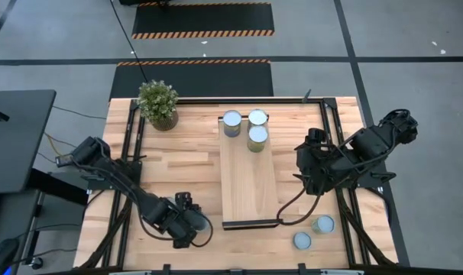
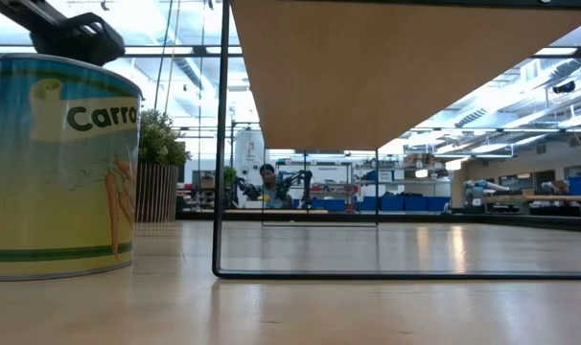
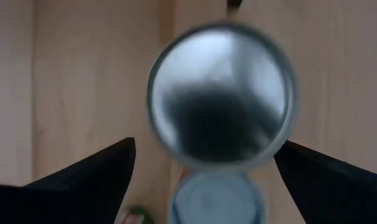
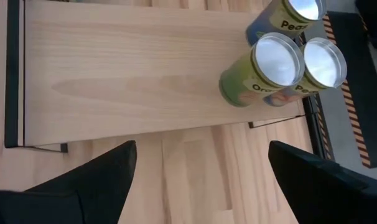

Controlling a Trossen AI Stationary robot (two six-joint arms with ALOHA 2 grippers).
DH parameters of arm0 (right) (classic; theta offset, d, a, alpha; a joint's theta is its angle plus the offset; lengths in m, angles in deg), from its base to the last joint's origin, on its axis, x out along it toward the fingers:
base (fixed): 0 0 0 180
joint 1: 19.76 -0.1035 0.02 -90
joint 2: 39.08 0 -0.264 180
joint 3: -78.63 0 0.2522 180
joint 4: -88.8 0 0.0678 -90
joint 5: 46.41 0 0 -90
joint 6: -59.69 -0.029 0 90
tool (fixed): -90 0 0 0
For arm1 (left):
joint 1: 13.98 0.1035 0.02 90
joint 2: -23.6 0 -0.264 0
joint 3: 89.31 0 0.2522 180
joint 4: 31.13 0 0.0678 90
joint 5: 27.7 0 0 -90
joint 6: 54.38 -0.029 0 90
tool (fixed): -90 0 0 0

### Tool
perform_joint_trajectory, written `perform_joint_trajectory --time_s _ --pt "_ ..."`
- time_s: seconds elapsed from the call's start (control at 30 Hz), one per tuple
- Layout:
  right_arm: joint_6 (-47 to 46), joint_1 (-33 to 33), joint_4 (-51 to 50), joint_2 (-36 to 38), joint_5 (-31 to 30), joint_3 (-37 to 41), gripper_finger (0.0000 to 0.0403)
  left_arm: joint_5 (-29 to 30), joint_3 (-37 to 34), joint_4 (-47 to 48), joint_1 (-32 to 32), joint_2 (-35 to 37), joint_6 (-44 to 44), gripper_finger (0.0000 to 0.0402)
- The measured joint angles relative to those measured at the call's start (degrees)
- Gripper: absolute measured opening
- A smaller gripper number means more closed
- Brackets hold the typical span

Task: Pick and place cans onto a shelf
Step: Put the canned carrots on the shelf

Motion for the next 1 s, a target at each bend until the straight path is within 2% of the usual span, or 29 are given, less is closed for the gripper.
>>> perform_joint_trajectory --time_s 0.13,0.43,0.57,0.77,1.0 --pt "-1.75 0.0 0.0 0.0 0.01 0.01 0.0372 1.57 0.02 -3.86 0.0 -1.38 -0.07 0.0386" --pt "-4.25 -0.28 0.0 0.0 1.25 0.0 0.0372 1.59 0.02 -5.18 0.49 -3.56 0.06 0.0385" --pt "-4.47 -0.28 0.02 0.0 1.55 0.02 0.0372 1.42 0.02 -5.11 1.71 -3.56 2.97 0.0363" --pt "-4.38 -0.28 0.02 0.0 1.55 0.01 0.0372 0.14 0.04 -5.16 4.55 -3.48 5.84 0.031" --pt "-4.38 -0.28 0.02 0.12 1.88 0.0 0.0372 -0.98 0.0 0.05 9.99 0.0 5.4 0.0306"
